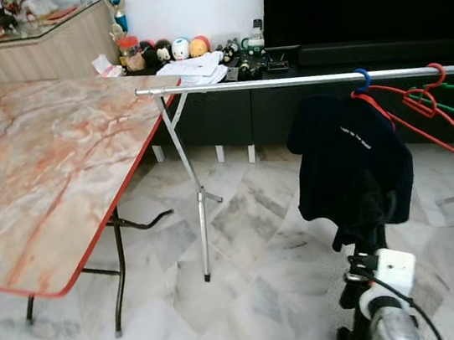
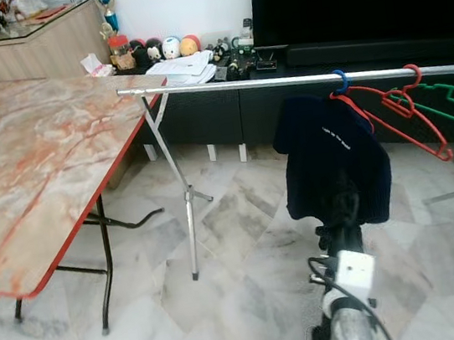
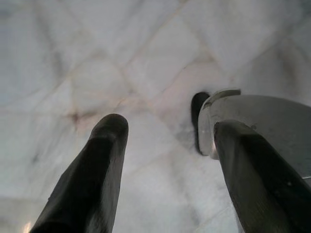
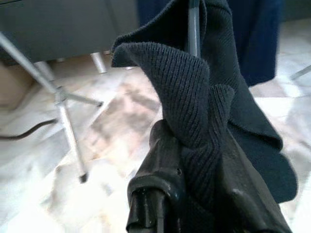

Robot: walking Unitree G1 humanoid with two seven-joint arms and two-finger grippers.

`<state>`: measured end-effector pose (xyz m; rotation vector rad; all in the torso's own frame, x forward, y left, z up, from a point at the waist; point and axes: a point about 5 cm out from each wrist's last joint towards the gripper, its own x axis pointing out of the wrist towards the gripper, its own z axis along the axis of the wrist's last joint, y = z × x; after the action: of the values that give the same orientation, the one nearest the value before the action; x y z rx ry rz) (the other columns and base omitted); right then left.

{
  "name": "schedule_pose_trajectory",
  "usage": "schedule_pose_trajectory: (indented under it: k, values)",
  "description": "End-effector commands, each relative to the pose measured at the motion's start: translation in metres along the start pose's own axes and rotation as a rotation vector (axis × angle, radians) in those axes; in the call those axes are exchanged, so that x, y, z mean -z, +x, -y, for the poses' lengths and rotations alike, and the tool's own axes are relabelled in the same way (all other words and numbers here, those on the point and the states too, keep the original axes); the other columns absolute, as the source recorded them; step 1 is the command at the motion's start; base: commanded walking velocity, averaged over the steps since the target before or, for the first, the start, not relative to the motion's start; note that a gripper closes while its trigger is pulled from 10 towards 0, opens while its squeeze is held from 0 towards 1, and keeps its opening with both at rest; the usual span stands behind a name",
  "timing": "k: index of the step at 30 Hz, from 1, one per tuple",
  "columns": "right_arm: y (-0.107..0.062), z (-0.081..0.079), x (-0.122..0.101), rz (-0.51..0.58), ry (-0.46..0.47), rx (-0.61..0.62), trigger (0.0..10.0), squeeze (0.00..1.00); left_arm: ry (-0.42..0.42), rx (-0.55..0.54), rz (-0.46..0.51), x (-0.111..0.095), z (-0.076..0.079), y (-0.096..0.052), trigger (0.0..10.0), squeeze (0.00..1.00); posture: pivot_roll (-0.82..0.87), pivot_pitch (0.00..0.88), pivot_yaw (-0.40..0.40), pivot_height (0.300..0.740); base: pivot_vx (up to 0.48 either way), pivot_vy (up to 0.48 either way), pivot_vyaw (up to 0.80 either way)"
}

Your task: Hang hanger

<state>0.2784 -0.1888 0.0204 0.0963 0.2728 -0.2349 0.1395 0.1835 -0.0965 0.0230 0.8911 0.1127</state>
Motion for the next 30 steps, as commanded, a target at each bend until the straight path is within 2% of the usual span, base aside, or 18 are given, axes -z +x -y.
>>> schedule_pose_trajectory:
  k: [1,17,24,30]
  values:
    - [0.001,0.002,-0.004,0.013,-0.006,0.004,10.0,0.00,-0.008,-0.004,-0.037,0.010,0.000,-0.003,10.0,0.00,0.08,0.074,0.067,0.740,-0.307,0.000,0.00]
    - [0.001,0.001,0.001,-0.015,-0.018,0.012,10.0,0.00,-0.013,-0.010,-0.031,0.009,-0.001,-0.003,10.0,0.00,0.09,0.083,0.066,0.740,-0.304,0.000,0.00]
    - [0.002,0.002,0.006,-0.060,-0.043,0.016,10.0,0.00,-0.008,-0.016,-0.031,0.008,-0.002,-0.002,10.0,0.00,0.09,0.082,0.066,0.740,0.000,0.000,0.00]
    - [0.003,0.008,0.019,-0.157,-0.090,0.051,10.0,0.00,-0.010,-0.020,-0.026,0.006,-0.002,-0.002,10.0,0.00,0.10,0.078,0.063,0.740,0.000,0.000,0.00]
